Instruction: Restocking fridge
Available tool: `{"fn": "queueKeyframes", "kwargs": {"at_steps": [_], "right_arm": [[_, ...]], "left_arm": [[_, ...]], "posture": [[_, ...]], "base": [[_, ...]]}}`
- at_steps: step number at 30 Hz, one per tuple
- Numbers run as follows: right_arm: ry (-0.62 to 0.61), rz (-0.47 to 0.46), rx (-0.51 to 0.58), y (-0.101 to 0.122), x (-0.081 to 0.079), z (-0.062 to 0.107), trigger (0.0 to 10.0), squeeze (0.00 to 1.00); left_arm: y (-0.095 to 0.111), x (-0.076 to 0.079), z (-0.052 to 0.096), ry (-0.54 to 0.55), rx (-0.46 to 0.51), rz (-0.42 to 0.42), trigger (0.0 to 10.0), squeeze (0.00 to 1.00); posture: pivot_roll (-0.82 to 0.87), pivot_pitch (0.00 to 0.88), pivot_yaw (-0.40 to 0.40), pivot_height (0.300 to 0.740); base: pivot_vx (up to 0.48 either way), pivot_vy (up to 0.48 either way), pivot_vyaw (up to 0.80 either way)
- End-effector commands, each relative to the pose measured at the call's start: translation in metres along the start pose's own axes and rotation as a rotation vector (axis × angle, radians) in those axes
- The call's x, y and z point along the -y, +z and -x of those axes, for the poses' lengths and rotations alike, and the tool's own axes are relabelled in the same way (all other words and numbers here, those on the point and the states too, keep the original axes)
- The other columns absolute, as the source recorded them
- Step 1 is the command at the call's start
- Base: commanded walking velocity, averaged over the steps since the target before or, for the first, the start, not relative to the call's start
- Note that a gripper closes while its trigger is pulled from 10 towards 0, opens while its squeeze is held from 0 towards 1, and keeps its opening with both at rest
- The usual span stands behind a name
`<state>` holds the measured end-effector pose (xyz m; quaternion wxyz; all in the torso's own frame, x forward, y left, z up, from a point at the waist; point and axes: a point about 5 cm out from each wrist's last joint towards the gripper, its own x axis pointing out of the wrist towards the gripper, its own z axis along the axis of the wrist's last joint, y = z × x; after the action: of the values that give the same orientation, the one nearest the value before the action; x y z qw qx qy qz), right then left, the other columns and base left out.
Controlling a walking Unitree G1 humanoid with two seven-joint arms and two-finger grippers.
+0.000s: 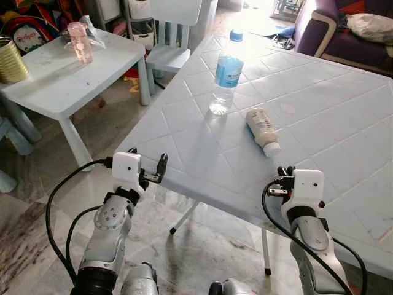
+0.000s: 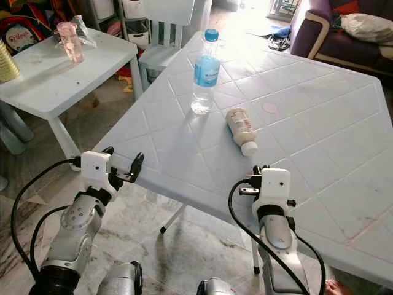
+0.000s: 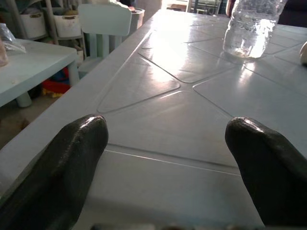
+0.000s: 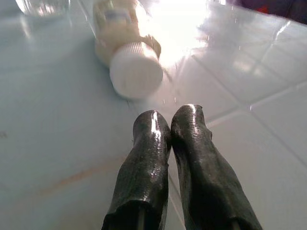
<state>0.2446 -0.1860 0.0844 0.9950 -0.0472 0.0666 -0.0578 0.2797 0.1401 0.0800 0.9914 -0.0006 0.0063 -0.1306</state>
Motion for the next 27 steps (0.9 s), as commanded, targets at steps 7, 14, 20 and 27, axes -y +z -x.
{"fn": "queueKeyframes", "kwargs": {"at_steps": [7, 14, 20, 27], "right_arm": [[0.031, -0.001, 0.149, 0.025, -0.008, -0.008, 10.0, 1.00], [0.010, 0.002, 0.164, 0.029, -0.001, -0.018, 10.0, 1.00], [0.061, -0.003, 0.130, 0.027, 0.001, -0.033, 10.0, 1.00], [0.104, 0.005, 0.102, 0.022, -0.002, -0.043, 10.0, 1.00]], "left_arm": [[-0.002, 0.002, 0.002, -0.016, -0.015, -0.016, 10.0, 0.00], [-0.002, 0.003, 0.003, -0.015, -0.017, -0.016, 10.0, 0.00], [-0.003, 0.004, 0.003, -0.024, -0.021, -0.017, 10.0, 0.00], [-0.002, 0.003, 0.004, -0.019, -0.021, -0.020, 10.0, 0.00]], "posture": [[0.06, 0.072, -0.045, 0.740], [0.06, 0.081, -0.039, 0.740], [0.06, 0.090, -0.033, 0.740], [0.07, 0.097, -0.032, 0.740]], "base": [[0.000, 0.000, 0.00], [0.000, 0.000, 0.00], [0.000, 0.000, 0.00], [0.000, 0.000, 0.00]]}}
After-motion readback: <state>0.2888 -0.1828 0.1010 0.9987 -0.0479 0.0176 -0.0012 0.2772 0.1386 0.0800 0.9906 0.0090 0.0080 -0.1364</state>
